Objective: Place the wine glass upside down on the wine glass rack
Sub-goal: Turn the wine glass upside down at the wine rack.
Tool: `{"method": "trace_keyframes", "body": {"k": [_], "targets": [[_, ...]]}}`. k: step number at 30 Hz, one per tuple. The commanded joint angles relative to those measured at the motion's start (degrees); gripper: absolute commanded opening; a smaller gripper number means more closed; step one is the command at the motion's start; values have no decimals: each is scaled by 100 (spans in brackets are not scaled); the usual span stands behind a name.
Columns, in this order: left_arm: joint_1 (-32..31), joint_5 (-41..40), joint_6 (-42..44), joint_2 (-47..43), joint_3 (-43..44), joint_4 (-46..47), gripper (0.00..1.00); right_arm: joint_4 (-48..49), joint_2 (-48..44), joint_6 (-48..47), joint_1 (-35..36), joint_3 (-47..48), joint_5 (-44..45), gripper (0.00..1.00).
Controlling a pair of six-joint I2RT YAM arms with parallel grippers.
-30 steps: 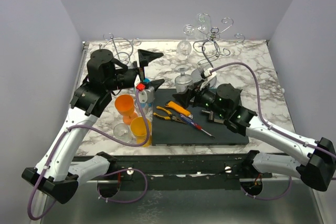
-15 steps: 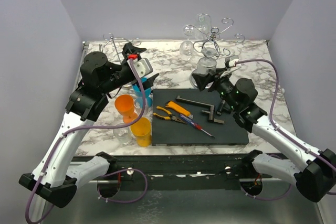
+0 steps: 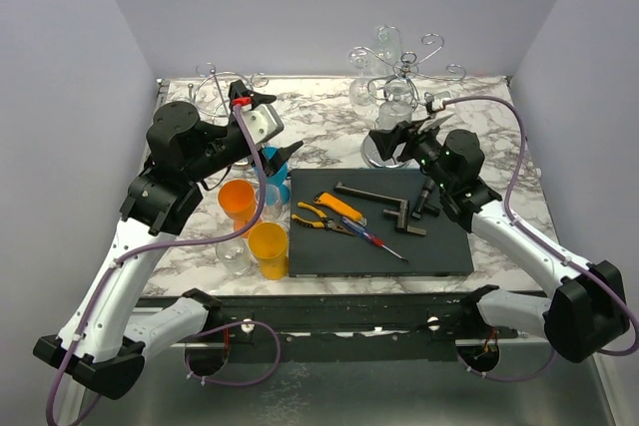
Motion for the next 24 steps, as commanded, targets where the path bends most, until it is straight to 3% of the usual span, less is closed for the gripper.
{"method": "trace_keyframes", "body": {"k": [1, 24], "targets": [[-8, -120, -156, -148, 67, 27, 99, 646, 198, -10, -52, 418, -227, 1], [-8, -34, -86, -384, -170, 20, 99, 1553, 1158, 53, -64, 620, 230, 1]]}}
